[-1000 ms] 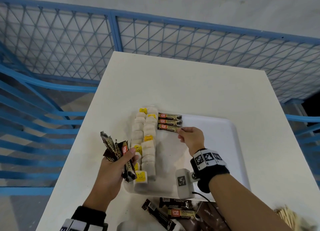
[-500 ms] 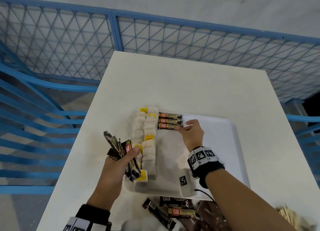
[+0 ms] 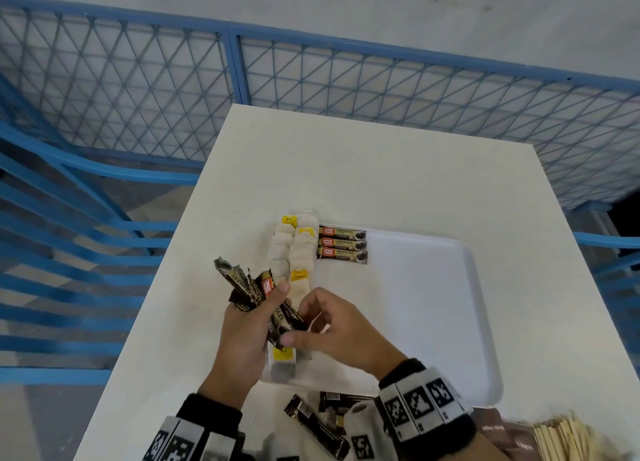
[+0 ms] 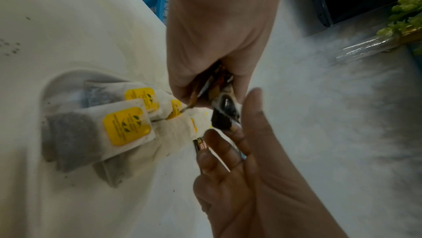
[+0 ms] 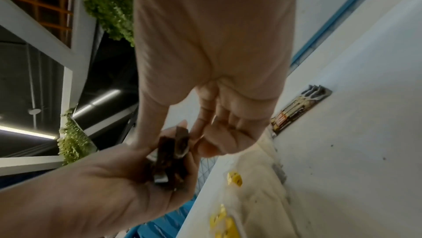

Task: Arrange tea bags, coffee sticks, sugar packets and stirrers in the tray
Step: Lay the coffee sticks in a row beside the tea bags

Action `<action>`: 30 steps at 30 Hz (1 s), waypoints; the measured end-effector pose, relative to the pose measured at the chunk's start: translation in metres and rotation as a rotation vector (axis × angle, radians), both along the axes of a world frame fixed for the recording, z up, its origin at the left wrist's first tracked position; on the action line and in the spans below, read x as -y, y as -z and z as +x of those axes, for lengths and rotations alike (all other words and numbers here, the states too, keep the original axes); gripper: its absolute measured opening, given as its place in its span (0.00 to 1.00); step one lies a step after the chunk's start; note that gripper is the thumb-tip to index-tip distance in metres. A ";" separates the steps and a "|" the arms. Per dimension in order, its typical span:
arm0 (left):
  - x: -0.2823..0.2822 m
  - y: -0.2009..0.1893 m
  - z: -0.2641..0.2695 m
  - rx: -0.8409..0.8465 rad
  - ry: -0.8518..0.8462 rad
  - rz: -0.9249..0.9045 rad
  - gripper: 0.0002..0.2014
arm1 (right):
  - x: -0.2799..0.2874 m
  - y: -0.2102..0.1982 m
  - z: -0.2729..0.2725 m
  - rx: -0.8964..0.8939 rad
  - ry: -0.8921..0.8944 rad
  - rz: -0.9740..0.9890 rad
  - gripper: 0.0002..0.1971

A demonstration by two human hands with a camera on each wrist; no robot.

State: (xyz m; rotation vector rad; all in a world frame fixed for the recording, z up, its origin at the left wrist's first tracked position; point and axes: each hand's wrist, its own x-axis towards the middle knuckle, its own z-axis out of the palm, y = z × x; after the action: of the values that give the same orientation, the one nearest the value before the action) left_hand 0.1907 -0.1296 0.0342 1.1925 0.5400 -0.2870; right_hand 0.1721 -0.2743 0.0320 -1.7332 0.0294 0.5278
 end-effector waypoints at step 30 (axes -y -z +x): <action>-0.018 0.011 -0.010 -0.005 0.023 -0.018 0.02 | 0.068 0.034 0.031 -0.173 0.809 0.001 0.01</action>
State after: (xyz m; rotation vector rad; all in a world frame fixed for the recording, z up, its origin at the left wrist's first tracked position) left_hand 0.1809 -0.1121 0.0233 1.1818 0.5271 -0.3138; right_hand 0.2035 -0.3423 -0.0023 -1.5073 0.8146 0.0698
